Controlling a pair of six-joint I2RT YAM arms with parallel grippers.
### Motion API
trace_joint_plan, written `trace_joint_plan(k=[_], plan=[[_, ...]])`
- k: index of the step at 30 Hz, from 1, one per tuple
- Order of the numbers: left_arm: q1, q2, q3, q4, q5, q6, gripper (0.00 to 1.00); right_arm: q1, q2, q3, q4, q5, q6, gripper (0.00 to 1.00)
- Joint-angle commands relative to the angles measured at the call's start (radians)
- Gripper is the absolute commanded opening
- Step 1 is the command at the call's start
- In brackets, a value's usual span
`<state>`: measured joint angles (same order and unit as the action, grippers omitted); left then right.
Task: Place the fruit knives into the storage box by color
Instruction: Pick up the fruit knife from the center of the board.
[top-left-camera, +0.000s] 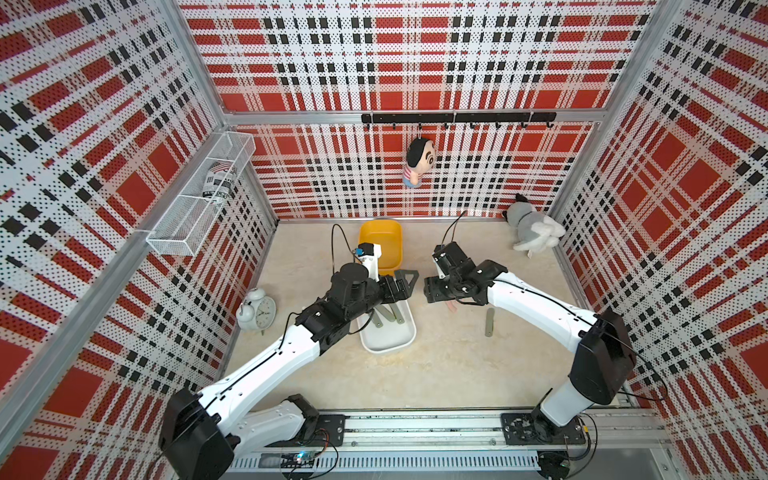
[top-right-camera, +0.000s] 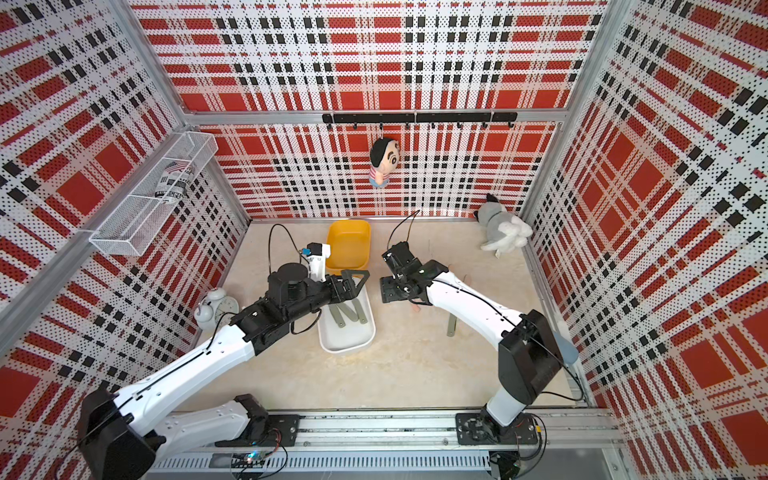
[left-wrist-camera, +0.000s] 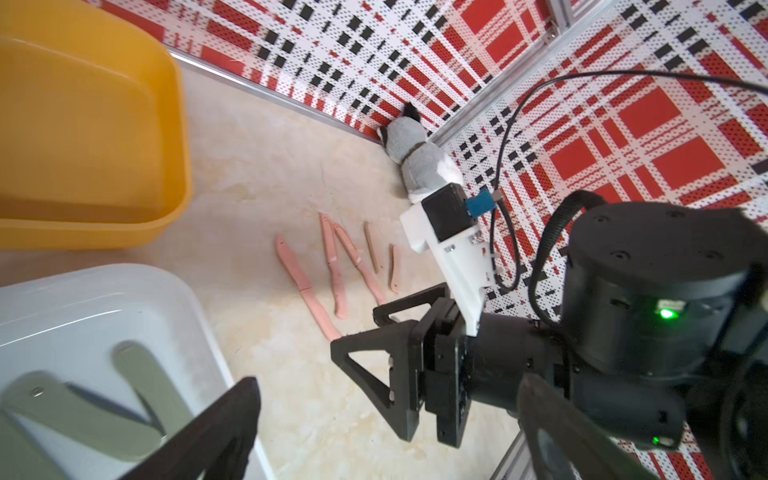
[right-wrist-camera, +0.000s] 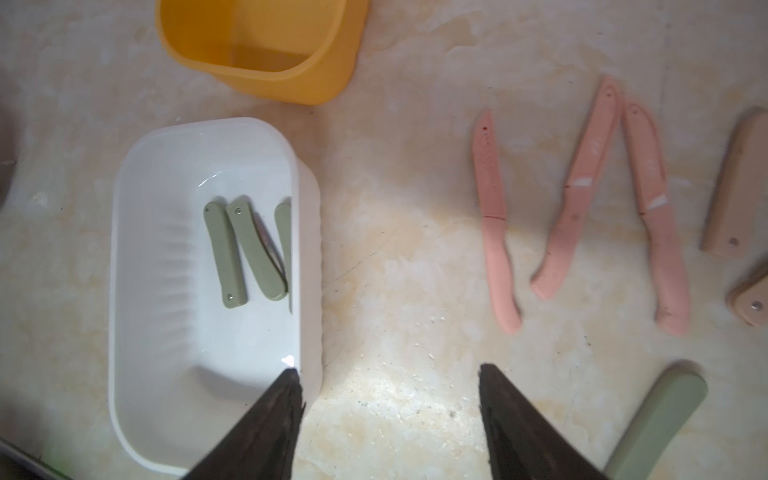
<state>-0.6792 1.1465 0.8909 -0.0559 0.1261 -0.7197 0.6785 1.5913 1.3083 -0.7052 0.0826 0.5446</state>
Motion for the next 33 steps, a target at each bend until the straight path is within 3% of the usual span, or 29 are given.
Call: trace_joint_plan(k=[1, 13, 21, 33], plan=[[-0.043, 0.055, 0.040, 0.090, 0.044, 0.030, 0.98, -0.044, -0.093, -0.079, 0.016, 0.029, 0.056, 0.71], [-0.147, 0.227, 0.061, 0.241, 0.123, -0.001, 0.98, -0.245, -0.277, -0.377, 0.017, 0.025, 0.112, 0.72], [-0.202, 0.313, 0.078, 0.306, 0.142, -0.022, 0.98, -0.353, -0.233, -0.474, 0.108, -0.004, 0.095, 0.69], [-0.207, 0.331, 0.024, 0.388, 0.143, -0.034, 0.98, -0.434, -0.099, -0.455, 0.170, 0.004, 0.036, 0.64]])
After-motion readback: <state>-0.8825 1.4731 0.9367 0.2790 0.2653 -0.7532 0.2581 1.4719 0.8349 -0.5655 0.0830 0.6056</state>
